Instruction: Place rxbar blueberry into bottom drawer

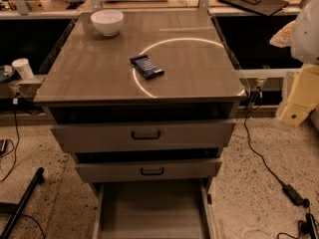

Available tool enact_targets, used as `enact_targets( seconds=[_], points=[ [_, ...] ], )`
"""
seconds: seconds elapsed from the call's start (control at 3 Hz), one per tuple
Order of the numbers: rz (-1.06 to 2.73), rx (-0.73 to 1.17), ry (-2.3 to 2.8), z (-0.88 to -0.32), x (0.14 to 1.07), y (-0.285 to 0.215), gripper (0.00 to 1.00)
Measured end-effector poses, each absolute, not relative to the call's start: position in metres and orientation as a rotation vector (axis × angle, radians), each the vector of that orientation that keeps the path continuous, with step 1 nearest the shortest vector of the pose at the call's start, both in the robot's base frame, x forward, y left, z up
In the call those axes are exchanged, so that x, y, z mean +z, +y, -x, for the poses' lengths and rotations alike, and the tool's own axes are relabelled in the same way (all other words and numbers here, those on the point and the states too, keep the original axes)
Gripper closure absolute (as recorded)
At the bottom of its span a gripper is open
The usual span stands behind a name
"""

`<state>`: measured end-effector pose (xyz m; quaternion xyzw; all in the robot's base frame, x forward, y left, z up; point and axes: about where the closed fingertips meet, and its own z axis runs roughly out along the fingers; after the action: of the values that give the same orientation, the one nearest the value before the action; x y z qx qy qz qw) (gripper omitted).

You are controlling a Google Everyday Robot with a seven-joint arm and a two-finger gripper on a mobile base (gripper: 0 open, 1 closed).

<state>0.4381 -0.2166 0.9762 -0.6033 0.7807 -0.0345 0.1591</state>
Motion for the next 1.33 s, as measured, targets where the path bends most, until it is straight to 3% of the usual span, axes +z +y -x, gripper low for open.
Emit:
enact_targets(
  seconds=[1.33],
  points=[
    [1.755, -0.088, 2.147, -0.465, 0.976, -0.21, 0.0]
  ],
)
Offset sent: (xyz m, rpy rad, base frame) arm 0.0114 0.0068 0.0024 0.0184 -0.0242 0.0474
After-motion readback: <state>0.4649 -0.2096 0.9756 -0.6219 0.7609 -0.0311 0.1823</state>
